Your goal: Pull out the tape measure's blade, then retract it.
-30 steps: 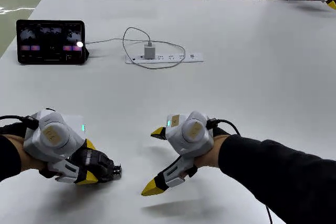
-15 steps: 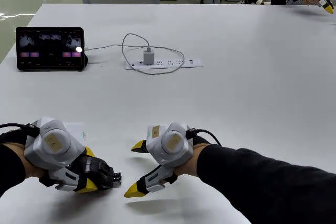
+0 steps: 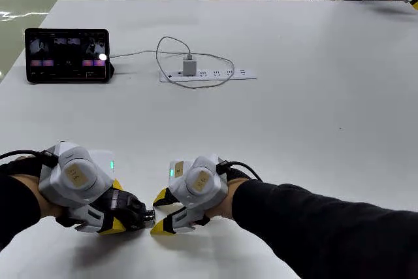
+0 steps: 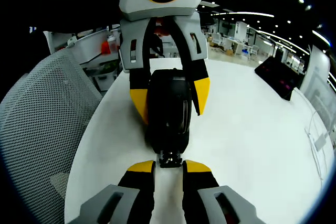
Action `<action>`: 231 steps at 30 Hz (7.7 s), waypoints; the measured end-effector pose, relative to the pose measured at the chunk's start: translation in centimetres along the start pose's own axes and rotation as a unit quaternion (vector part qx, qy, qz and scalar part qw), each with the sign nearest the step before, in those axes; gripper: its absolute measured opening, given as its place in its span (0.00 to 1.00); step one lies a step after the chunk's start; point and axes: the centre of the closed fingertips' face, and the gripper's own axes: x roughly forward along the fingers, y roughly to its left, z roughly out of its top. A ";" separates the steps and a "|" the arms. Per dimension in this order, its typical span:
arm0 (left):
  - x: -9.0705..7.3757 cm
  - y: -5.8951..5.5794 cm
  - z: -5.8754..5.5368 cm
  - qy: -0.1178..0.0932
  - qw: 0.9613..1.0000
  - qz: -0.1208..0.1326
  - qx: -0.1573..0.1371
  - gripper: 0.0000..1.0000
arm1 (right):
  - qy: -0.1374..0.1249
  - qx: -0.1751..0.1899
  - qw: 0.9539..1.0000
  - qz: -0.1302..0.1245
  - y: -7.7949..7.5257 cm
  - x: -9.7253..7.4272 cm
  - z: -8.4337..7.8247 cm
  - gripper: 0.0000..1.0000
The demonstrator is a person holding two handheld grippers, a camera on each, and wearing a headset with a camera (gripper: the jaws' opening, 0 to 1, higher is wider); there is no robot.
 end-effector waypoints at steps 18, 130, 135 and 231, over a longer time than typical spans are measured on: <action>-0.1 -0.2 0.1 -0.007 1.000 -0.003 0.000 0.34 | 0.001 0.006 1.000 0.004 0.0 0.5 0.5 0.11; 0.4 0.0 0.1 -0.039 0.999 0.007 0.009 0.33 | 0.006 0.032 0.999 -0.007 -0.4 -6.4 -6.0 0.10; 0.5 0.1 0.1 -0.039 0.999 0.008 0.007 0.33 | 0.002 0.043 0.999 -0.009 -0.6 -6.9 -6.4 0.10; 0.4 -0.2 0.4 -0.047 0.999 0.009 0.011 0.33 | 0.024 0.067 0.997 -0.041 -0.4 -12.8 -11.7 0.10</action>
